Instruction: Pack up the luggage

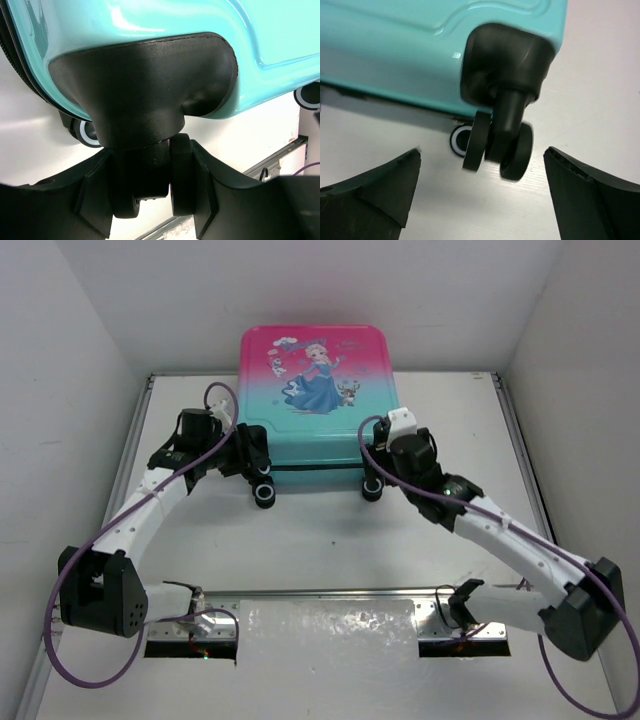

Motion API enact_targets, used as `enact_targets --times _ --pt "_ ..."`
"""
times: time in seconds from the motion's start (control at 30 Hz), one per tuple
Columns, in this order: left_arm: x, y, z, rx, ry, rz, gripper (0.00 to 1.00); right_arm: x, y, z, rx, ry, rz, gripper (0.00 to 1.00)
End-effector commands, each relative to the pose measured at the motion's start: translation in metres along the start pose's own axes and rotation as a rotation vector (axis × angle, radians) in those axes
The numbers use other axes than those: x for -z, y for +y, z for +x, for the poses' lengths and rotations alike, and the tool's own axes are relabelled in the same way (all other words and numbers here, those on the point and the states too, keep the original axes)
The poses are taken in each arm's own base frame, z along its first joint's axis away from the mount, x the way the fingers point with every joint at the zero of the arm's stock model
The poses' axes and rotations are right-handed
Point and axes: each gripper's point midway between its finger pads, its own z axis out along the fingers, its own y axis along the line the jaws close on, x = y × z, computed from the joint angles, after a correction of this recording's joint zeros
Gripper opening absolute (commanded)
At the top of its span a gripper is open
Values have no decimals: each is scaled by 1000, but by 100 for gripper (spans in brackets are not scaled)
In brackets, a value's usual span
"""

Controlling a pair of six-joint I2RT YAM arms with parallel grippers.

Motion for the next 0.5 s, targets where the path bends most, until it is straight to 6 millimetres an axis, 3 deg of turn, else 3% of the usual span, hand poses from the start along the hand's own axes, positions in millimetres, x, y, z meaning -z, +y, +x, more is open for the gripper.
enact_targets --times 0.0,0.13,0.17,0.2,0.3,0.4,0.47 --pt "-1 -26 -2 -146 -12 126 0 7 6 14 -62 -78 -31 99" --pt "-3 -25 -3 -141 -12 124 0 4 33 57 -46 -70 -101 93" --pt "-3 -25 -3 -139 -11 124 0 -2 37 77 -25 -44 -103 89" --pt "-3 -25 -3 -138 -10 127 0 -6 43 72 -46 -82 -116 76" --pt "-4 -26 -1 -136 -5 133 0 -24 41 82 -41 -92 -63 56" --pt "-4 -25 -1 -136 -2 133 0 -40 45 79 -58 -117 -36 42" --pt "-4 -26 -1 -140 -4 134 0 -47 46 70 -103 -171 -10 41"
